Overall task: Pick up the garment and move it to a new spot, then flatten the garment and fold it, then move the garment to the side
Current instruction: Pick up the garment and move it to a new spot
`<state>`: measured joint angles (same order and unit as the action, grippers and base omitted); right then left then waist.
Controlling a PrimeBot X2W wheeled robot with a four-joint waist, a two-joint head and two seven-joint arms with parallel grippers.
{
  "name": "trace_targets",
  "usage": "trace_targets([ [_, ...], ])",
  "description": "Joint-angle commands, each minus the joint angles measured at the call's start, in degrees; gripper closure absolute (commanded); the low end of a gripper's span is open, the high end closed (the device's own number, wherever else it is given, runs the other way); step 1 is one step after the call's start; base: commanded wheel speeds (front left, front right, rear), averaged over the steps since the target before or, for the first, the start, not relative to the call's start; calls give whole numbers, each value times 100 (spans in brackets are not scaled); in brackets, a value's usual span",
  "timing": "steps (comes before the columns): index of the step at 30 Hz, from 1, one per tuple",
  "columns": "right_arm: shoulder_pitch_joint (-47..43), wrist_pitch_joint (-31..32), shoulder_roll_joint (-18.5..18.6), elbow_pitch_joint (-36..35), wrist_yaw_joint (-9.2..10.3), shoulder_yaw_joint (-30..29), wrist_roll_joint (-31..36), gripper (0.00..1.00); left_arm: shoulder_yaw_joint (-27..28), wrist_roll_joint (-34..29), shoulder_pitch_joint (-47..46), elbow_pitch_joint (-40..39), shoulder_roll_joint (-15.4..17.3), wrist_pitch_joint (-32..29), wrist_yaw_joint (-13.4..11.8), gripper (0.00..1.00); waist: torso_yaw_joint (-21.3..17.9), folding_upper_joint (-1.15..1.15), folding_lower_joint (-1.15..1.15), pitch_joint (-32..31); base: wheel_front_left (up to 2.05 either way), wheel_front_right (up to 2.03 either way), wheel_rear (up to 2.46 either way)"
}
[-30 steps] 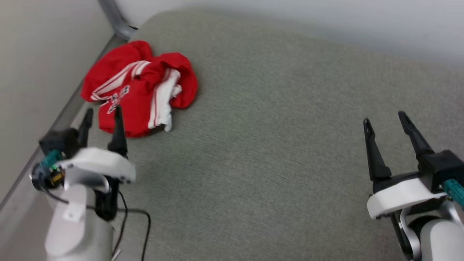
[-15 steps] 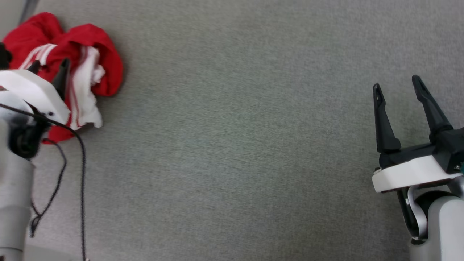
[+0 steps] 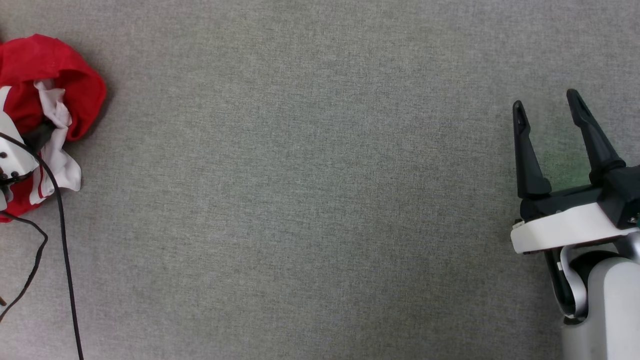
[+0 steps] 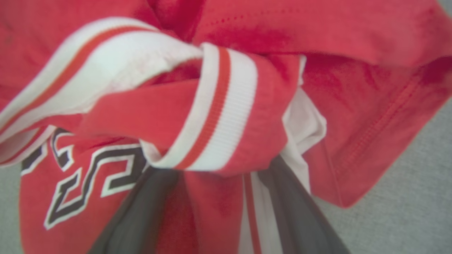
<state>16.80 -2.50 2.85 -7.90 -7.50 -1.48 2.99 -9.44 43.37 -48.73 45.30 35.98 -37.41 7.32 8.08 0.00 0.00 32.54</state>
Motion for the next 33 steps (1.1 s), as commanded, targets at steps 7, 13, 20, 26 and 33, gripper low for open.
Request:
trace_targets([
  [7,40,-87,5,19,2,-20,-7,0,-85,-136,374,266,-242,489,-149,100,39,0,0,-241,0,0,0],
  [13,-181,-118,5,179,2,-64,-49,0,-24,-381,274,80,-314,1712,-330,100,116,0,0,-801,0,0,0],
  [20,-537,-134,4,357,2,-147,-216,0,-73,-626,401,-172,-566,2859,-429,100,114,0,0,-1627,0,0,0],
  [26,-890,-70,3,396,2,-258,-306,0,-242,-763,611,-622,-844,3394,-454,100,-41,0,0,-2208,0,0,0],
  [33,-1236,-14,3,396,2,-323,-468,0,-737,-906,1050,-1393,-1346,3165,-562,100,-438,0,0,-2584,0,0,0],
])
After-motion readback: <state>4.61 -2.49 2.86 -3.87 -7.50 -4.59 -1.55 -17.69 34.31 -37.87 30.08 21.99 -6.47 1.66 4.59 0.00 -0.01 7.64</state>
